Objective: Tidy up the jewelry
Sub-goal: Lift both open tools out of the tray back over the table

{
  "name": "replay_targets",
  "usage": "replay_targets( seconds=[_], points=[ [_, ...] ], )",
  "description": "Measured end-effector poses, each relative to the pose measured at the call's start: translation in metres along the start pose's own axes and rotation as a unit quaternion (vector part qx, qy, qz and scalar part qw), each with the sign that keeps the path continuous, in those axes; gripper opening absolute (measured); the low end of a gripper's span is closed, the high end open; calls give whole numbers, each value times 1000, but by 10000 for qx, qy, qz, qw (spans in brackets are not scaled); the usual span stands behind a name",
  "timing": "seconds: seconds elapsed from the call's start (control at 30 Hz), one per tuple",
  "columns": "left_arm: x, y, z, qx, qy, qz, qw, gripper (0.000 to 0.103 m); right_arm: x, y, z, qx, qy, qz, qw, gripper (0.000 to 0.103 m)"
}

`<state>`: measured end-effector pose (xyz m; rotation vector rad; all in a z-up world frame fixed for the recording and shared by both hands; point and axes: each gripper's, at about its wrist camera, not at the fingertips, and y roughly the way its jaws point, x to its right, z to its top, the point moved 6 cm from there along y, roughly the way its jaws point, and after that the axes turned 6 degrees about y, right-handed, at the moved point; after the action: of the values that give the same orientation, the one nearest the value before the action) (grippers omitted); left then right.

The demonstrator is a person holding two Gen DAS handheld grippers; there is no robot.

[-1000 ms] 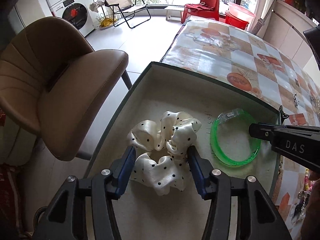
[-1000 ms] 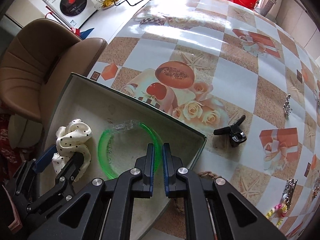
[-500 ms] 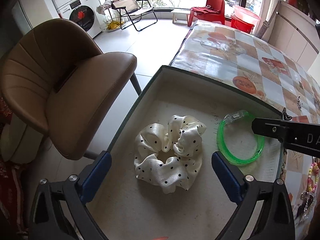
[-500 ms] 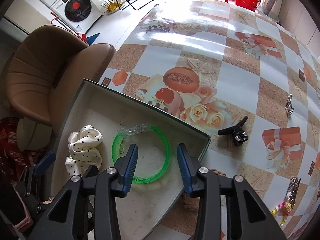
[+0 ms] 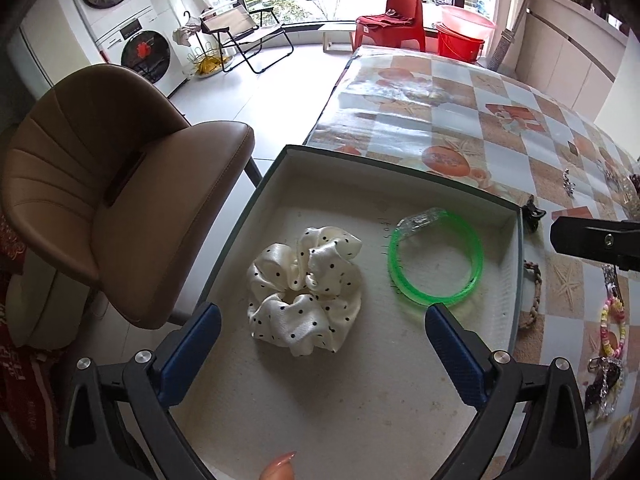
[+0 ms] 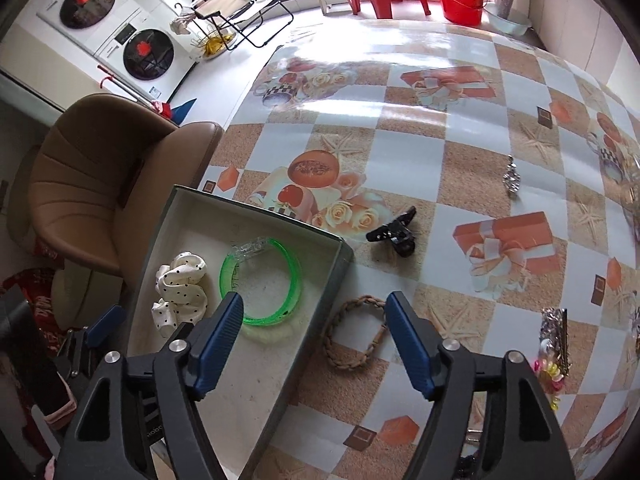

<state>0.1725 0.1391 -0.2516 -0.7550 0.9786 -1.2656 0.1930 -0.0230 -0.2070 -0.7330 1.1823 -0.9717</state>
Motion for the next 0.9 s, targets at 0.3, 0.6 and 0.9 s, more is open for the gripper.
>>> replay_targets(
  seconds=[0.3,0.6,0.9],
  points=[
    [58,-30,-7,-25,595,-397,9974,103,58,-38,-24,286,723,-45,9970,83],
    [124,-54,-9,11,1012,-855,9912,103,122,-73,-56,614,1360,-47,9888,103],
    [172,-60,-29,-211,1347,-1381,9810,103,190,-91,-111,164,1734,-533,9833,103]
  ],
)
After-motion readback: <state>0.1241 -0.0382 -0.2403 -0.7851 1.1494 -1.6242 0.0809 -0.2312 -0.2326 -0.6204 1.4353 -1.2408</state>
